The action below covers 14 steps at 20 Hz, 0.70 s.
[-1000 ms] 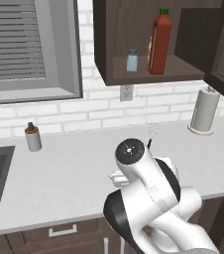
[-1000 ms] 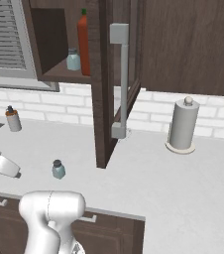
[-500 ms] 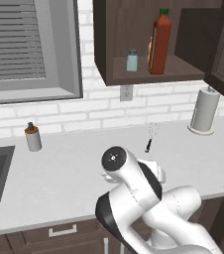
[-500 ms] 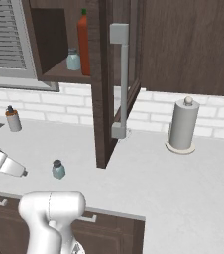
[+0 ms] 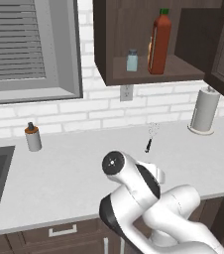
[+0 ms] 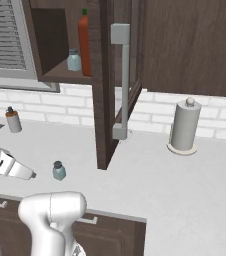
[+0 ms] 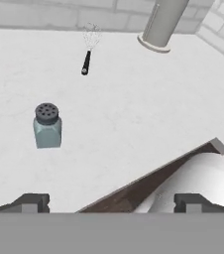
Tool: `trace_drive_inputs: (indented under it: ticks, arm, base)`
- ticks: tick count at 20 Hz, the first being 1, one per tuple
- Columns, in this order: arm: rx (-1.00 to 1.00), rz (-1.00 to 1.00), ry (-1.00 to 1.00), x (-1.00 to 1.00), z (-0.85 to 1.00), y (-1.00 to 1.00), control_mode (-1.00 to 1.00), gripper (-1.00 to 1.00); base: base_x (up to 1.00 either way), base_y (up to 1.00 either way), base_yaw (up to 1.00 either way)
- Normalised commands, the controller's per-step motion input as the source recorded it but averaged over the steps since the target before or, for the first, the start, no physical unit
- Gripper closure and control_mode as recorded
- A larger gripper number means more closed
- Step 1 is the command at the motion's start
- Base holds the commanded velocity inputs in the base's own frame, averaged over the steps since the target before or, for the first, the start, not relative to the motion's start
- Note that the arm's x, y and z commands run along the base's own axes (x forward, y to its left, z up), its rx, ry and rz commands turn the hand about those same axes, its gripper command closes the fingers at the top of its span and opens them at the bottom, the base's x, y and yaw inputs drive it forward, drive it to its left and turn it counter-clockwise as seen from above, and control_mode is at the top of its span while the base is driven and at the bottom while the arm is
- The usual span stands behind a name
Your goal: Put the shaker and condiment bottle from the counter next to their counterparts in the cabinet.
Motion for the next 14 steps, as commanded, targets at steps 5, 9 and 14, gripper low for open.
trace_drive_inputs:
  ticks: [5, 9, 14]
  arm:
    - [0.0, 0.07, -0.15, 0.24, -0.43, -0.16, -1.0, -1.0]
    - [0.02, 0.11, -0.12, 0.05, -0.32, -0.14, -1.0, -1.0]
    - [0.03, 0.09, -0.06, 0.04, -0.2, -0.18, -1.0, -1.0]
  base:
    - [0.0, 0.0, 0.0]
    - [0.0, 0.0, 0.0]
    - [0.0, 0.0, 0.0]
